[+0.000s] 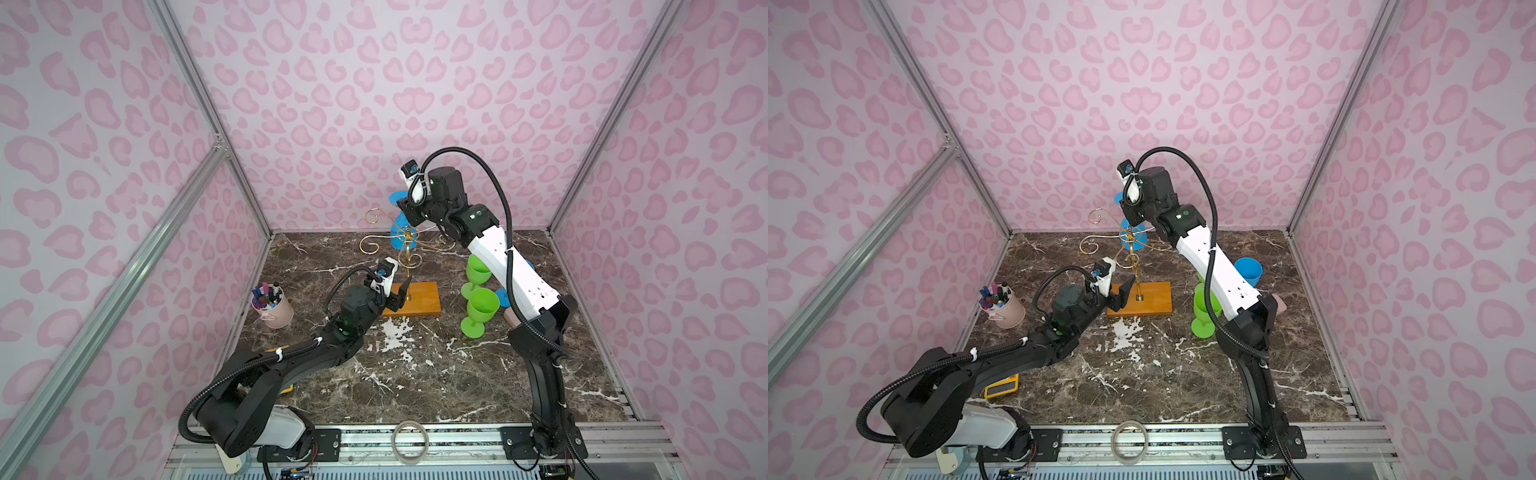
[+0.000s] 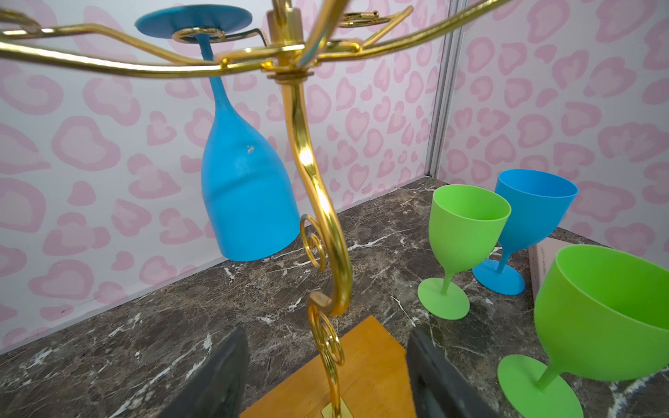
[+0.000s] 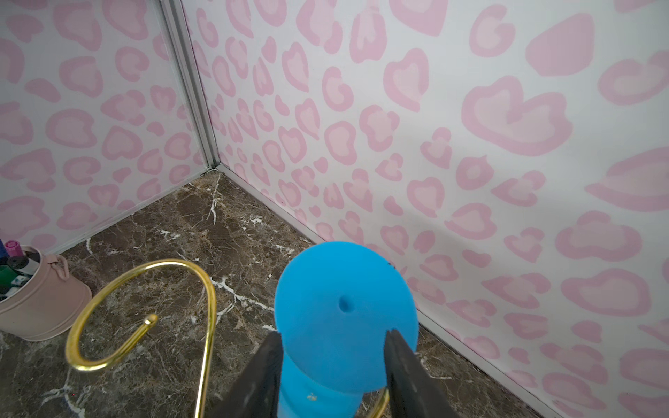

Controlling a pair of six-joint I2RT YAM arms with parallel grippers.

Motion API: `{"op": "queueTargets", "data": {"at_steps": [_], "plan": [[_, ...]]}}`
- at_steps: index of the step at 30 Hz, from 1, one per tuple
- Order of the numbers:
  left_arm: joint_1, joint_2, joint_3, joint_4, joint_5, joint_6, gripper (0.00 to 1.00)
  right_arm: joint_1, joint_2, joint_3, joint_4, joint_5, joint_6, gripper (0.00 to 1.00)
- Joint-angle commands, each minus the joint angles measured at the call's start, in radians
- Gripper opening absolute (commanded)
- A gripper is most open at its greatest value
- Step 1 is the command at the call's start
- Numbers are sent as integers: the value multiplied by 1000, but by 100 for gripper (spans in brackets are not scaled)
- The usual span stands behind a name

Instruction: Take the wine glass off the wine glass rack

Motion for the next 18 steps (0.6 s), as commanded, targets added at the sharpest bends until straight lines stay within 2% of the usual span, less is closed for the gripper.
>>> {"op": "queueTargets", "data": {"at_steps": [1, 4, 5, 7, 8, 12, 18], "plan": [[2, -4, 12, 12, -5, 7, 70, 1, -1, -8, 8, -4, -13, 47], [1, -3, 12, 12, -7, 7, 70, -2, 4, -8, 10, -19, -6, 50], [1, -3, 12, 12, -6, 6, 70, -3, 6, -7, 12, -25, -3, 58], [1, -7, 11, 9, -7, 5, 70, -6, 12, -3, 16, -45, 3, 84], [1, -8, 11, 8, -7, 7, 70, -8, 17, 1, 17, -49, 7, 90], [1, -10, 12, 3, -8, 12, 70, -10, 40, 29, 10, -37, 10, 95], [2, -9, 12, -2, -8, 10, 70, -16, 86, 87, -12, -33, 11, 90]]}}
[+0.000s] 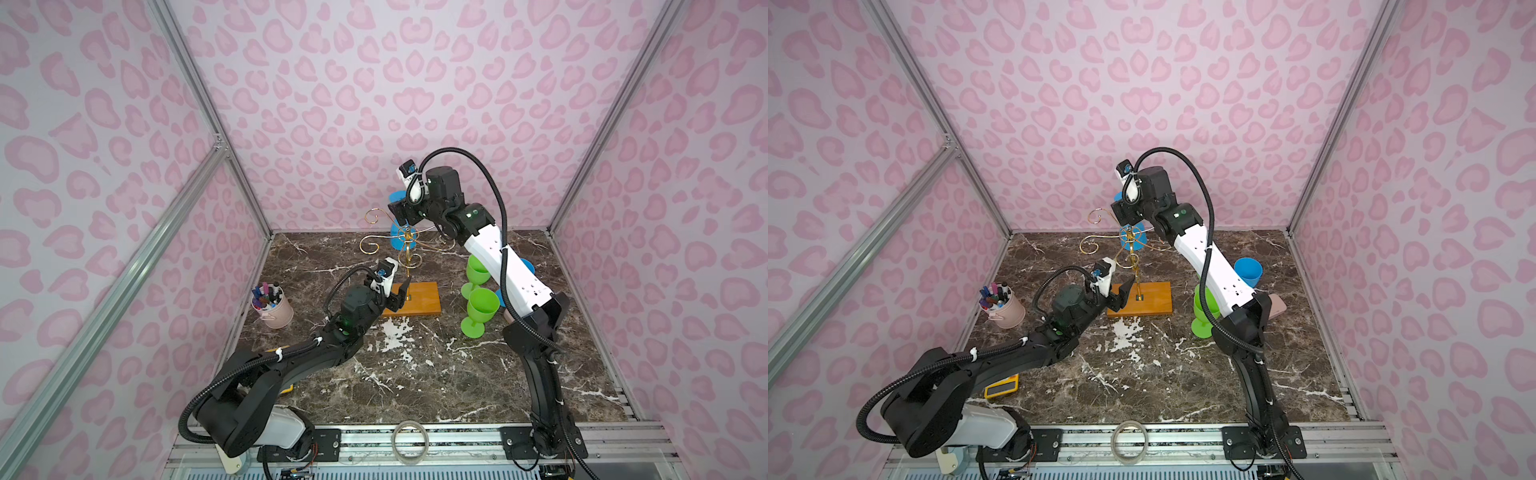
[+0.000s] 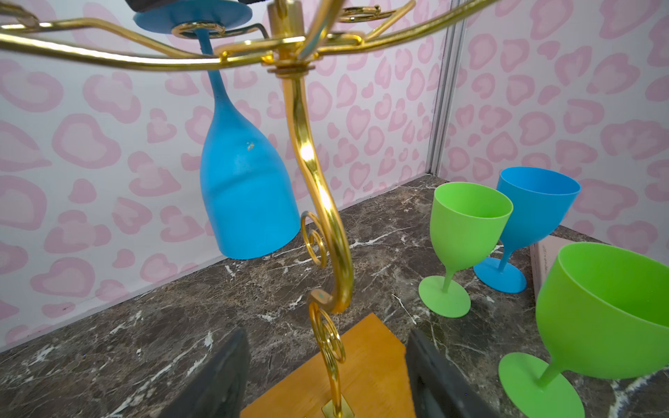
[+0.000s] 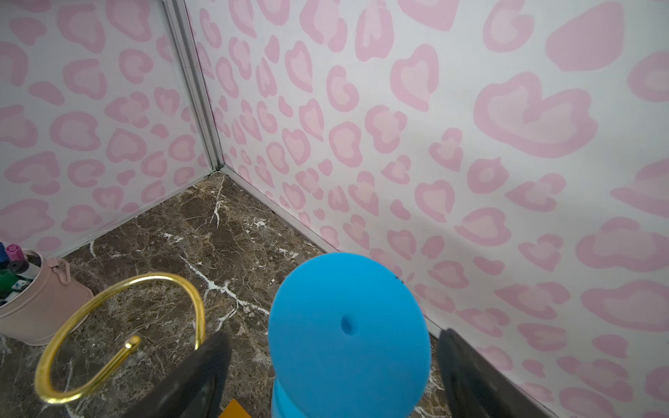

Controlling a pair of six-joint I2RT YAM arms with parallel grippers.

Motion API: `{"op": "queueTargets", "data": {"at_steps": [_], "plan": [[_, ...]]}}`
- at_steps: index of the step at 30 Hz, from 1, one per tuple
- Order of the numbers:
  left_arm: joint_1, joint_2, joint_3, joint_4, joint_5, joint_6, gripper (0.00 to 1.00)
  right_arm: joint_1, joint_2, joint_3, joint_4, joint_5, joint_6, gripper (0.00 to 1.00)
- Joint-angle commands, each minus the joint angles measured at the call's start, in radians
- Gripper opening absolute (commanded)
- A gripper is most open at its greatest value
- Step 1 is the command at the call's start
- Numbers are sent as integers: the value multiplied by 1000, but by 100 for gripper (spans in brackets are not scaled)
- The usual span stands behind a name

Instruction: Take the wine glass off the wine glass rack

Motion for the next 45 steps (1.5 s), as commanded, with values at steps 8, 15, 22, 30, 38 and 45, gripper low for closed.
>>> {"op": "queueTargets", "data": {"at_steps": [8, 15, 22, 30, 38, 45], "plan": [[1, -9, 16, -3, -6, 10, 69, -6, 28, 12, 6, -10, 11, 84], [2, -8, 21, -12, -7, 11, 69, -8, 25, 12, 2, -15, 7, 72], [1, -8, 24, -24, -6, 11, 68, -9, 22, 12, -1, -15, 2, 63], [0, -7, 27, -30, -5, 11, 68, -8, 12, 7, 2, -2, -2, 79], [2, -13, 32, -41, -6, 17, 68, -8, 27, 8, 34, -19, 24, 82], [2, -11, 33, -41, -7, 19, 68, -8, 34, 9, 35, -22, 25, 74]]}}
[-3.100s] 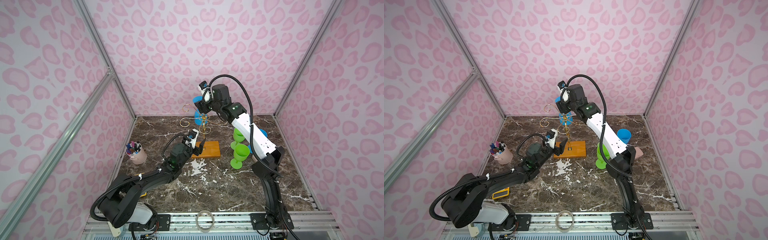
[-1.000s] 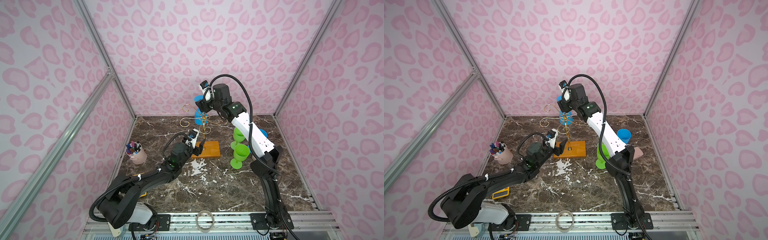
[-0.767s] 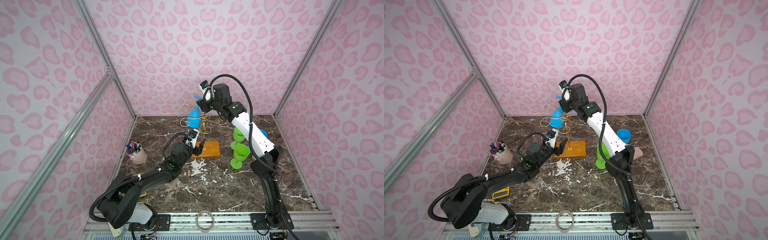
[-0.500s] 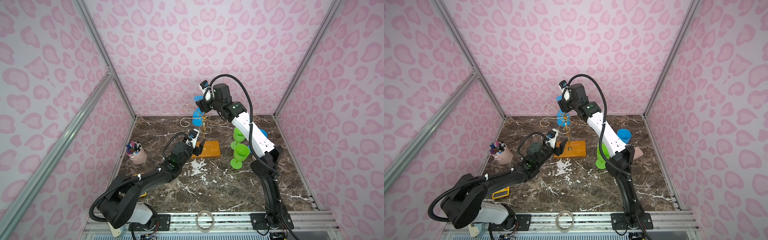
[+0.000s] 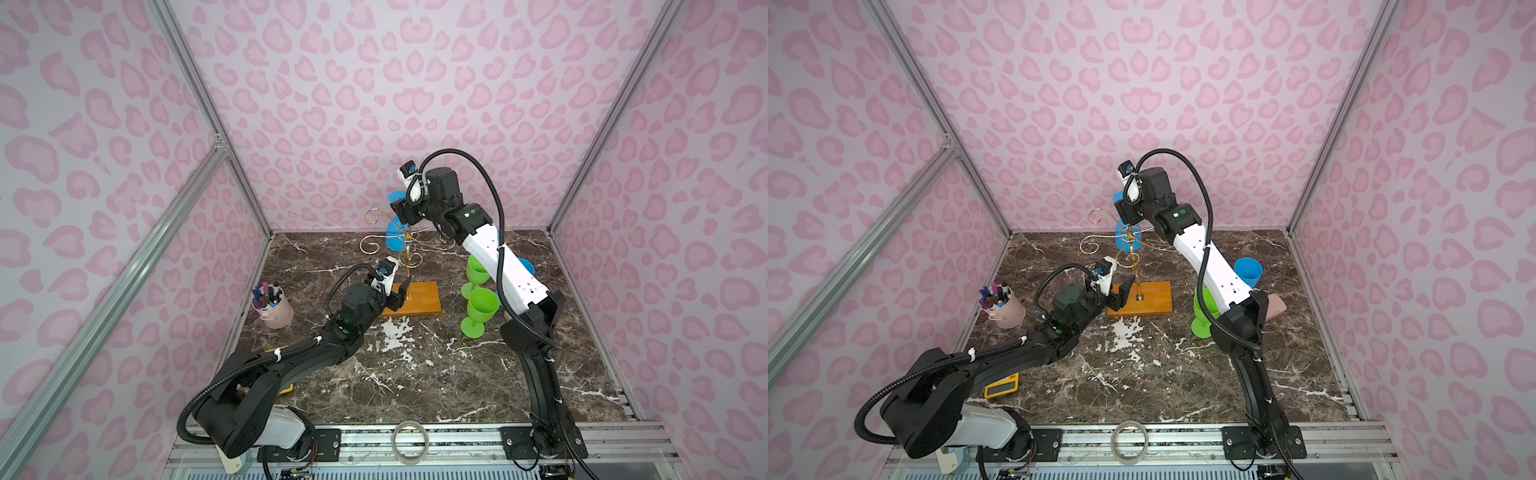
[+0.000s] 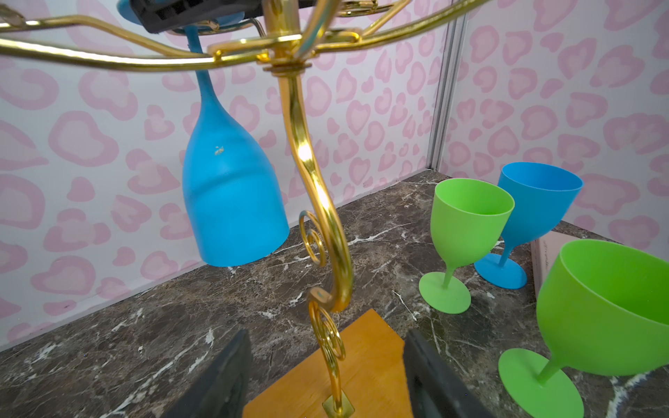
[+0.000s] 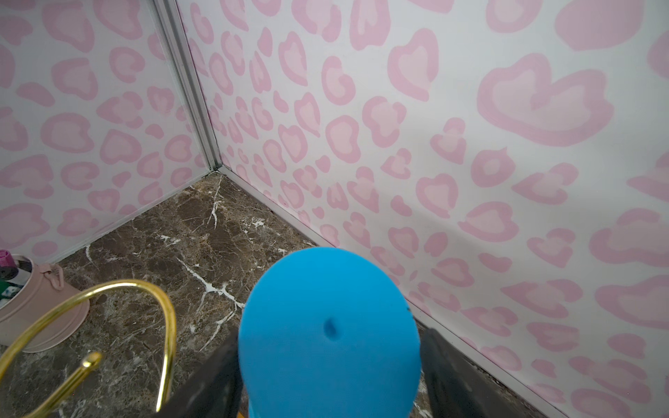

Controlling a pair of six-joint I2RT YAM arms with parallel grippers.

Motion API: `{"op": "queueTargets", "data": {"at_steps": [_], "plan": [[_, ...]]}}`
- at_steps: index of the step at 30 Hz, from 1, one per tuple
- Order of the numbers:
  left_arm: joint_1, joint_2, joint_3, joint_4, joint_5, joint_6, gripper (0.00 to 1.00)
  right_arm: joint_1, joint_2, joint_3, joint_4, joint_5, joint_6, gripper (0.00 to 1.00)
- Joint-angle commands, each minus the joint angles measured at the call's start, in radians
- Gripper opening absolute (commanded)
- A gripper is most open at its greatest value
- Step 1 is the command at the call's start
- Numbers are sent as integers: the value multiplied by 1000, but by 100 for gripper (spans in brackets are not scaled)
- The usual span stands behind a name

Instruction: Take the wine glass off the wine glass rack

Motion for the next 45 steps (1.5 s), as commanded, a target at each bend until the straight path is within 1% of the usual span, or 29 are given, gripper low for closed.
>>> {"op": "queueTargets", "data": {"at_steps": [1, 3, 5, 8, 11, 15, 23, 28, 37, 45], "plan": [[2, -7, 13, 3, -5, 15, 68, 1, 10, 4, 23, -8, 3, 73], [2, -9, 13, 4, -5, 17, 68, 1, 10, 4, 23, -8, 2, 71], [2, -10, 13, 3, -7, 19, 68, 1, 8, 5, 27, -9, 2, 71], [2, -13, 13, -1, -6, 20, 68, 1, 8, 5, 38, -18, 6, 77], [1, -16, 13, -3, -8, 23, 68, 1, 12, 4, 51, -30, 15, 81], [1, -22, 13, -6, -10, 26, 68, 0, 14, 5, 52, -37, 22, 82], [1, -24, 10, -8, -11, 25, 68, 1, 18, 5, 39, -26, 15, 70], [1, -24, 12, -11, -13, 27, 68, 1, 12, 4, 35, -10, 10, 69], [2, -31, 11, -13, -13, 26, 68, 0, -7, 3, 33, 16, -9, 62], [2, -34, 8, -17, -14, 25, 68, 1, -19, -1, 15, 27, -26, 60]]}}
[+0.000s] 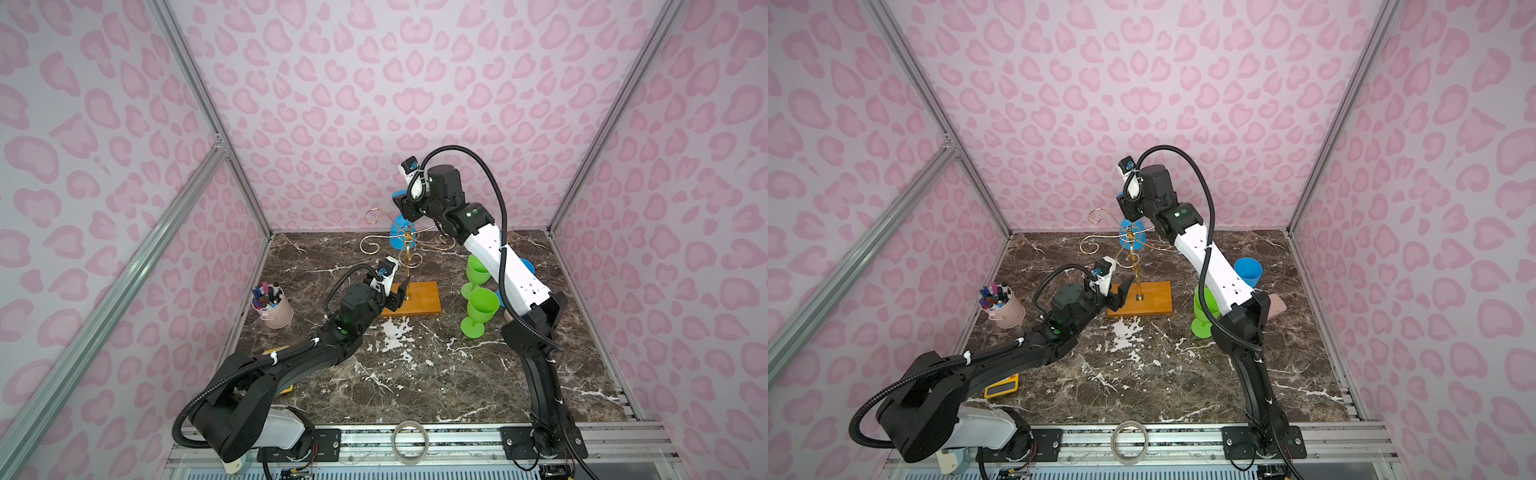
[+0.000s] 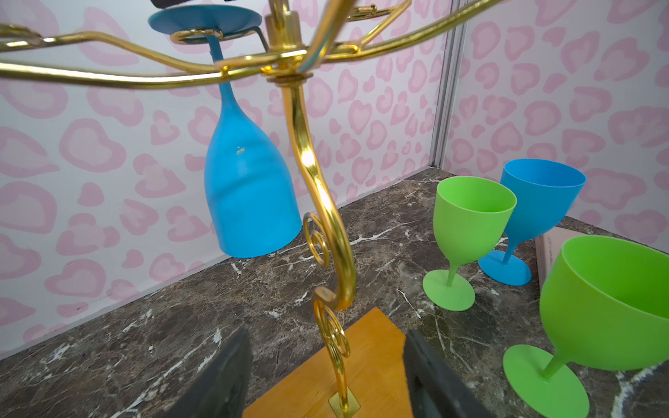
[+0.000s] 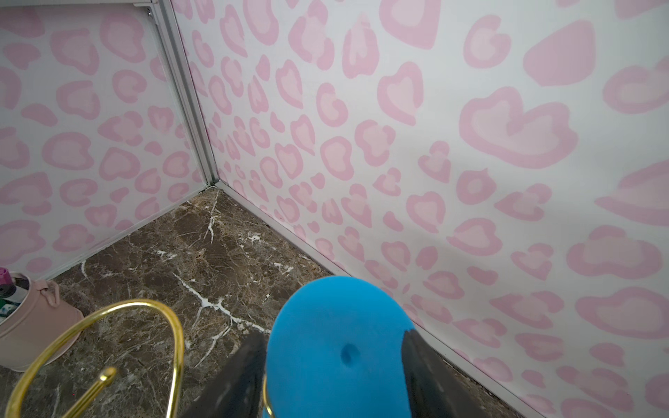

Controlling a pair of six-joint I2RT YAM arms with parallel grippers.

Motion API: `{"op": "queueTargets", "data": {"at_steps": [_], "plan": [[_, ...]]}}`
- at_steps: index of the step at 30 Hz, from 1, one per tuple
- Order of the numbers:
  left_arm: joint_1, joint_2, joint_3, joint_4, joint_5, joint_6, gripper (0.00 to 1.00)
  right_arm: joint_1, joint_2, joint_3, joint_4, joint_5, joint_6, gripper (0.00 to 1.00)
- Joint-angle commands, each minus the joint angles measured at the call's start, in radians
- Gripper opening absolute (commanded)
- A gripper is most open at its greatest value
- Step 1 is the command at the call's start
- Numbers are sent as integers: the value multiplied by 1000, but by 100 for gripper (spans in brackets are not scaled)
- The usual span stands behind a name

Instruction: Take the wine glass off the wine glass rack

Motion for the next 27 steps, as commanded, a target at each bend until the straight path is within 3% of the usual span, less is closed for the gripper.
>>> {"op": "queueTargets", "data": {"at_steps": [1, 9, 11, 16, 27], "plan": [[2, -9, 8, 9, -8, 2, 68, 1, -3, -2, -20, 13, -19, 59], [2, -17, 6, 4, -6, -1, 68, 0, -23, -37, -12, 24, -28, 53], [2, -18, 5, 3, -6, -1, 68, 1, -25, -39, -15, 19, -31, 57], [2, -15, 6, 1, -8, -4, 68, 5, -23, -39, -22, -5, -40, 81], [2, -21, 5, -8, -11, 3, 67, 13, -3, -34, -4, -24, -40, 82]]}}
